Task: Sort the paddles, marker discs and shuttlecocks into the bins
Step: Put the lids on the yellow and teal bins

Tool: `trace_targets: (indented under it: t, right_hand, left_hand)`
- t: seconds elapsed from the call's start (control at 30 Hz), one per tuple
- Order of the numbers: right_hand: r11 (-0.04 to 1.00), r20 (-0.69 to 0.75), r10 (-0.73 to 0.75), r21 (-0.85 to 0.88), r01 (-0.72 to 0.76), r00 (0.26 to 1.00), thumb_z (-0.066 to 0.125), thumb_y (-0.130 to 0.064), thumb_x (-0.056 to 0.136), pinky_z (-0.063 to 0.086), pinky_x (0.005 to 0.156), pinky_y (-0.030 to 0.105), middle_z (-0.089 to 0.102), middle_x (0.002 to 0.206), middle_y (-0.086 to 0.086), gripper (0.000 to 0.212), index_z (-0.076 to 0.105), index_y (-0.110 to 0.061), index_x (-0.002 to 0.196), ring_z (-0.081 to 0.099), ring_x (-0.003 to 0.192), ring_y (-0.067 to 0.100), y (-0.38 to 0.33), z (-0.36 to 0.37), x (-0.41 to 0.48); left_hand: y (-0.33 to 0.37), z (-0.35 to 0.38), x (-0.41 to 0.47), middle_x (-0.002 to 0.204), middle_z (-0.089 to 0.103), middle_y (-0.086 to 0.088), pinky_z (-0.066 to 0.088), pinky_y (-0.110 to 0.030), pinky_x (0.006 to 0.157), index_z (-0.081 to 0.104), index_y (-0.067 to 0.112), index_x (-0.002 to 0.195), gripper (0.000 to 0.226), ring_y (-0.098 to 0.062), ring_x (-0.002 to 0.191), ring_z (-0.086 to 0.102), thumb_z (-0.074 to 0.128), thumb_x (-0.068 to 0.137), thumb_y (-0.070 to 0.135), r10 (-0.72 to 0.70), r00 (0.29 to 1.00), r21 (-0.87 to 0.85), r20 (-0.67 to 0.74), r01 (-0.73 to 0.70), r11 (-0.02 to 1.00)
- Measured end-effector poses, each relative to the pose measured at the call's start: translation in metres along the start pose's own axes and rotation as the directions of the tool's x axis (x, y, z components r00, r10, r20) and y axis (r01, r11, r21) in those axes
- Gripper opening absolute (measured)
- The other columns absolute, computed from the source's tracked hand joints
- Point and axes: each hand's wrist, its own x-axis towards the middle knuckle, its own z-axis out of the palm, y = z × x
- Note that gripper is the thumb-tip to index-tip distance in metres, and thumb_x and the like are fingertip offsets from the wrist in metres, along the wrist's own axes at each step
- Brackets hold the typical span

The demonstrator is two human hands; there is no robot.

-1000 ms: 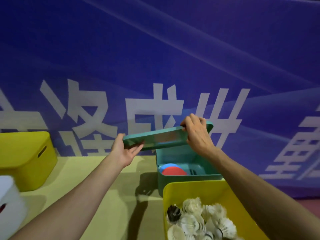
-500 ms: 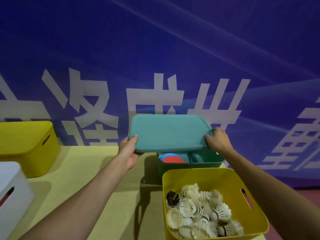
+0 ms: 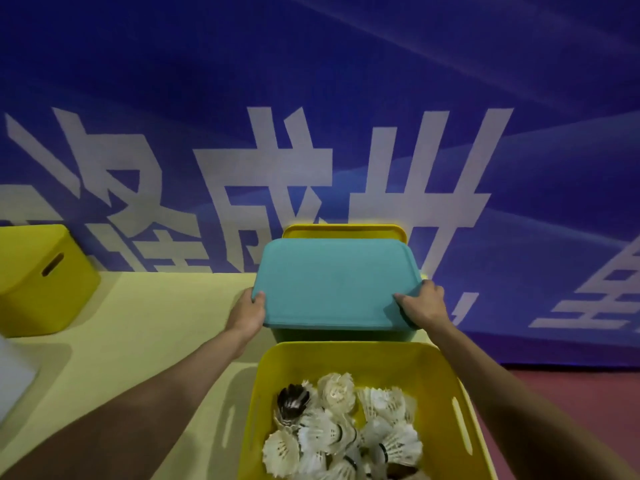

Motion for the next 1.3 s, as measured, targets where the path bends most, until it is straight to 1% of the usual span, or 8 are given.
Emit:
trace_targets:
  t: [0.07, 0.2, 0.5, 0.63, 0.9, 1.0, 1.2, 1.3]
  right_hand:
    - [0.999, 0.001, -0.017, -0.032, 0.017, 1.0, 0.063, -0.036, 0.086, 0.039, 0.103, 0.051, 0.037, 0.132, 0.016, 0.063, 0.036, -0.003, 0.133, 0.045, 0.12, 0.035, 0.004, 0.003, 0.011]
    - [0.999, 0.047, -0.034, 0.005, 0.034, 0.998, 0.063, -0.031, 0.088, 0.042, 0.101, 0.046, 0.037, 0.133, 0.017, 0.063, 0.034, -0.001, 0.135, 0.044, 0.121, 0.034, 0.009, 0.006, 0.025]
    - [0.999, 0.041, -0.032, 0.024, 0.031, 0.999, 0.063, -0.032, 0.088, 0.047, 0.096, 0.049, 0.046, 0.13, 0.014, 0.06, 0.034, -0.006, 0.133, 0.049, 0.118, 0.032, 0.022, 0.015, 0.035]
    - [1.0, 0.06, -0.017, 0.023, 0.015, 0.998, 0.062, -0.034, 0.088, 0.048, 0.096, 0.049, 0.046, 0.129, 0.012, 0.059, 0.033, -0.008, 0.133, 0.05, 0.118, 0.031, 0.025, 0.017, 0.035]
    - [0.999, 0.095, 0.023, 0.038, -0.026, 0.995, 0.065, -0.027, 0.087, 0.047, 0.098, 0.049, 0.045, 0.13, 0.012, 0.06, 0.032, -0.009, 0.133, 0.047, 0.121, 0.03, 0.026, 0.016, 0.036]
    - [0.999, 0.101, 0.022, 0.042, -0.027, 0.995, 0.064, -0.027, 0.088, 0.047, 0.097, 0.047, 0.043, 0.132, 0.012, 0.06, 0.03, -0.009, 0.135, 0.046, 0.122, 0.03, 0.026, 0.02, 0.036]
    - [0.998, 0.071, 0.053, 0.028, -0.055, 0.996, 0.063, -0.028, 0.088, 0.047, 0.097, 0.052, 0.043, 0.131, 0.013, 0.058, 0.031, -0.009, 0.132, 0.048, 0.119, 0.033, 0.025, 0.029, 0.04]
    - [0.998, 0.088, 0.07, -0.002, -0.07, 0.994, 0.063, -0.027, 0.089, 0.045, 0.099, 0.052, 0.042, 0.132, 0.015, 0.058, 0.03, -0.006, 0.132, 0.047, 0.121, 0.034, 0.022, 0.029, 0.045]
  left_hand:
    - [0.0, 0.01, 0.006, 0.118, 0.056, -0.009, 0.04, -0.033, 0.079, 0.045, 0.013, 0.132, 0.038, -0.022, 0.099, 0.051, 0.029, 0.102, 0.031, -0.008, 1.0, 0.054, -0.021, 0.01, 0.998]
    - [-0.006, 0.022, 0.016, 0.112, 0.055, -0.007, 0.039, -0.034, 0.077, 0.043, 0.014, 0.132, 0.039, -0.023, 0.097, 0.051, 0.028, 0.102, 0.033, -0.028, 0.999, 0.101, -0.026, 0.03, 0.994]
    - [-0.017, 0.039, 0.031, 0.109, 0.055, -0.007, 0.043, -0.036, 0.076, 0.042, 0.012, 0.131, 0.04, -0.024, 0.095, 0.054, 0.028, 0.103, 0.037, -0.042, 0.998, 0.137, -0.037, 0.047, 0.989]
    - [-0.019, 0.045, 0.034, 0.115, 0.057, -0.013, 0.045, -0.037, 0.079, 0.04, 0.012, 0.132, 0.04, -0.028, 0.097, 0.055, 0.027, 0.103, 0.036, -0.034, 0.998, 0.124, -0.055, 0.041, 0.991]
    - [-0.027, 0.04, 0.029, 0.114, 0.054, -0.01, 0.039, -0.033, 0.074, 0.036, 0.011, 0.135, 0.041, -0.02, 0.096, 0.051, 0.025, 0.104, 0.035, 0.011, 0.999, 0.063, 0.041, -0.013, 0.998]
    - [-0.026, 0.041, 0.032, 0.11, 0.052, -0.007, 0.039, -0.034, 0.073, 0.033, 0.012, 0.136, 0.041, -0.021, 0.094, 0.051, 0.024, 0.104, 0.036, -0.013, 0.999, 0.047, 0.041, 0.012, 0.999]
    - [-0.028, 0.042, 0.042, 0.105, 0.051, -0.008, 0.04, -0.035, 0.071, 0.034, 0.009, 0.131, 0.042, -0.021, 0.09, 0.052, 0.022, 0.103, 0.038, -0.05, 0.996, 0.115, 0.069, 0.042, 0.992]
    - [-0.029, 0.043, 0.043, 0.102, 0.051, -0.007, 0.039, -0.032, 0.067, 0.033, 0.009, 0.13, 0.041, -0.017, 0.082, 0.051, 0.022, 0.103, 0.038, -0.042, 0.996, 0.14, 0.08, 0.03, 0.99]
